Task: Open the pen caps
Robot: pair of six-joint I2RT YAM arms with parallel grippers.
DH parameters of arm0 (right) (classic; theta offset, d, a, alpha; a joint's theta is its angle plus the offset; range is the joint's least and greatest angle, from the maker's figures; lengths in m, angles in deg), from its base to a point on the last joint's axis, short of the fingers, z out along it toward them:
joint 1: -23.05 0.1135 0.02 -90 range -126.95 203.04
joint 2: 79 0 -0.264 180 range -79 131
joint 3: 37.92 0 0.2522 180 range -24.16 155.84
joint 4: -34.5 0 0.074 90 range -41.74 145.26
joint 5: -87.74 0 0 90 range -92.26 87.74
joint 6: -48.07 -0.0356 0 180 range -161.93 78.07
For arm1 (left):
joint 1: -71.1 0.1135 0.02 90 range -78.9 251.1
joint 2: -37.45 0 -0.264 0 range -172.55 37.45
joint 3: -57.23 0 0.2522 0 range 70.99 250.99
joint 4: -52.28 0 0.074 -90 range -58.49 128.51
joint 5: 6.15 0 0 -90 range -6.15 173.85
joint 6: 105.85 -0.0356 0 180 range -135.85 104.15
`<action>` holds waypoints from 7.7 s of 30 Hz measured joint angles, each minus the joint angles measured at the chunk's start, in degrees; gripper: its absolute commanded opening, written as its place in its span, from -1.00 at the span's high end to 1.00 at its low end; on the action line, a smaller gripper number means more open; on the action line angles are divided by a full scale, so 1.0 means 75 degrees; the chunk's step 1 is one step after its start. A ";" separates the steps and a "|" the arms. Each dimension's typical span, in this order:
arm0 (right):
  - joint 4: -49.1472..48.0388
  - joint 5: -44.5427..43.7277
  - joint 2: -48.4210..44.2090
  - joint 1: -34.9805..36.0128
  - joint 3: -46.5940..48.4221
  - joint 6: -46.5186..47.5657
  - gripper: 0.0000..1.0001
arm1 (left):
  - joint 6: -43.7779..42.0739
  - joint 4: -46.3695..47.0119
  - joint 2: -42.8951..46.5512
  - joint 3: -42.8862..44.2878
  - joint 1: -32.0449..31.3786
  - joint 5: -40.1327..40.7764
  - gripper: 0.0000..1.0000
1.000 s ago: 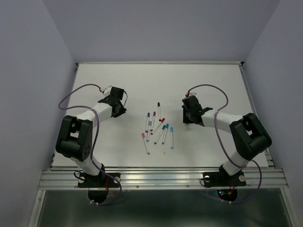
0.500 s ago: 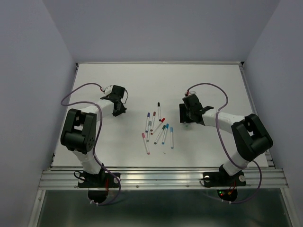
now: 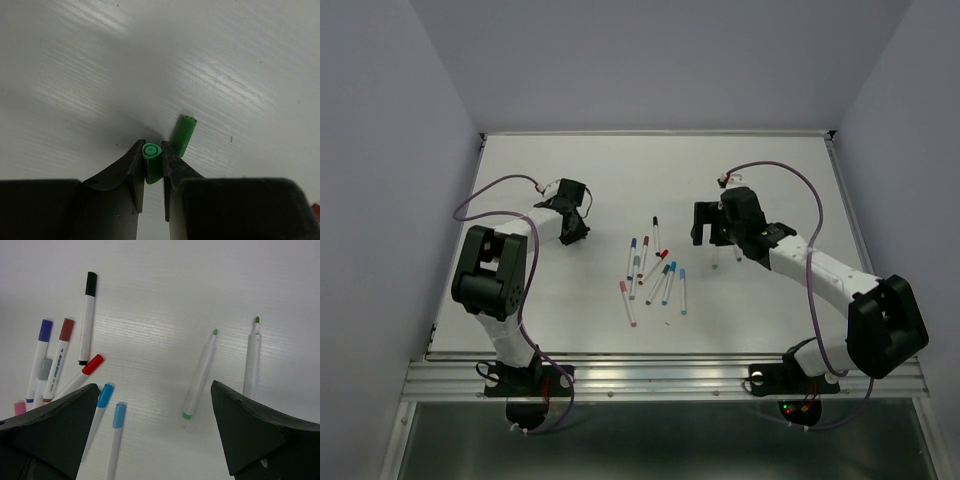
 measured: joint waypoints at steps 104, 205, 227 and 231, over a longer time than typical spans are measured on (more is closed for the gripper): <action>-0.1145 0.3684 -0.0067 0.1201 0.0670 -0.0580 0.99 | 0.0169 0.3742 0.3066 -0.1084 -0.2020 -0.4654 -0.01; -0.0831 0.1690 0.1483 0.1976 0.2757 0.1859 0.99 | 0.2229 0.3812 0.3147 -0.0950 -0.1693 -0.2396 1.00; -0.0927 0.3984 -0.1020 0.1740 -0.1670 -0.0522 0.99 | 0.1629 0.3077 0.2028 0.0697 0.0487 -0.1335 1.00; -0.0831 0.3407 -0.0880 0.0909 -0.1507 -0.0676 0.99 | 0.1518 0.2477 0.2328 -0.0064 0.0379 -0.1043 1.00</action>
